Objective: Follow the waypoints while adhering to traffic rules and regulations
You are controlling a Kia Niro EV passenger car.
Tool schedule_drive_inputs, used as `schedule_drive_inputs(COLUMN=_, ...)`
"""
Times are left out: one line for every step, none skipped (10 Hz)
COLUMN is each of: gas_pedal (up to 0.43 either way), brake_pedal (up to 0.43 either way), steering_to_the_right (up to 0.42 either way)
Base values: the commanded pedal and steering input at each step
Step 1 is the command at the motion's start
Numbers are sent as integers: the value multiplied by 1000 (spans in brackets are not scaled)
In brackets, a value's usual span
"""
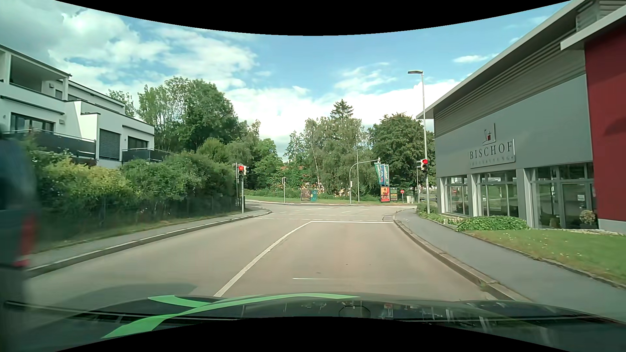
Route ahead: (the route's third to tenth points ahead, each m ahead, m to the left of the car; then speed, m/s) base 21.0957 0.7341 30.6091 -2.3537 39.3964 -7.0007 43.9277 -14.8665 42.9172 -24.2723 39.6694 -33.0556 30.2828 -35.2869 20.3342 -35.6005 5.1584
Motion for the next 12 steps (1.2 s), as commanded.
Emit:
schedule_drive_inputs(gas_pedal=0, brake_pedal=0, steering_to_the_right=17)
schedule_drive_inputs(gas_pedal=0, brake_pedal=0, steering_to_the_right=20)
schedule_drive_inputs(gas_pedal=0, brake_pedal=0, steering_to_the_right=22)
schedule_drive_inputs(gas_pedal=0, brake_pedal=0, steering_to_the_right=24)
schedule_drive_inputs(gas_pedal=0, brake_pedal=0, steering_to_the_right=24)
schedule_drive_inputs(gas_pedal=0, brake_pedal=0, steering_to_the_right=26)
schedule_drive_inputs(gas_pedal=0, brake_pedal=0, steering_to_the_right=28)
schedule_drive_inputs(gas_pedal=0, brake_pedal=0, steering_to_the_right=29)
schedule_drive_inputs(gas_pedal=0, brake_pedal=0, steering_to_the_right=29)
schedule_drive_inputs(gas_pedal=0, brake_pedal=73, steering_to_the_right=30)
schedule_drive_inputs(gas_pedal=0, brake_pedal=165, steering_to_the_right=30)
schedule_drive_inputs(gas_pedal=0, brake_pedal=195, steering_to_the_right=30)
